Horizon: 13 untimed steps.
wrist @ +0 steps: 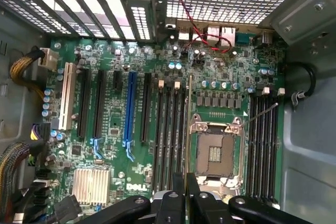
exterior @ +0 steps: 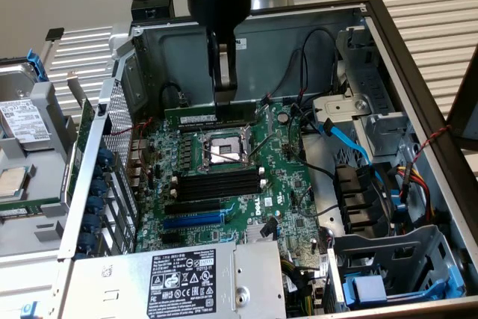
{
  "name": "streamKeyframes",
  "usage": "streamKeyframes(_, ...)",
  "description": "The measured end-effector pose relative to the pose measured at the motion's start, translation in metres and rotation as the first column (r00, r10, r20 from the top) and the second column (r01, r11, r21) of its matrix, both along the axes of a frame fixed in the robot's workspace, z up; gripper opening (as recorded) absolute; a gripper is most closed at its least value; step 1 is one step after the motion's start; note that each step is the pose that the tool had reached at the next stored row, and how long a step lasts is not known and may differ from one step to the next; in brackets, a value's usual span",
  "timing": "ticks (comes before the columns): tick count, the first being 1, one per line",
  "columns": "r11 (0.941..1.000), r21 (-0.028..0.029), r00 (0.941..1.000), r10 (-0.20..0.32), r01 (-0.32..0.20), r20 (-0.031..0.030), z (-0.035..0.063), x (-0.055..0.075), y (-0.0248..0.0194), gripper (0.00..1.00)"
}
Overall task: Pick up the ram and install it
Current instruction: 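Insert the ram into the slot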
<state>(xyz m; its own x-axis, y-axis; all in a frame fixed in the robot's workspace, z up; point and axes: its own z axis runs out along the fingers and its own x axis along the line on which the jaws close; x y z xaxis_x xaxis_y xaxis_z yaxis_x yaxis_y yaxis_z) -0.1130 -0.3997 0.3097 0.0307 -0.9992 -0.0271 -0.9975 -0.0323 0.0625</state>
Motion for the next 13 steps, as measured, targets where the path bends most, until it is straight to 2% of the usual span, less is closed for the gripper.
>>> streamKeyframes(13, 1.0, 0.0007, 1.0, 0.0, 0.0, 0.0042, -0.0206, 0.0, -0.0012, 0.13)
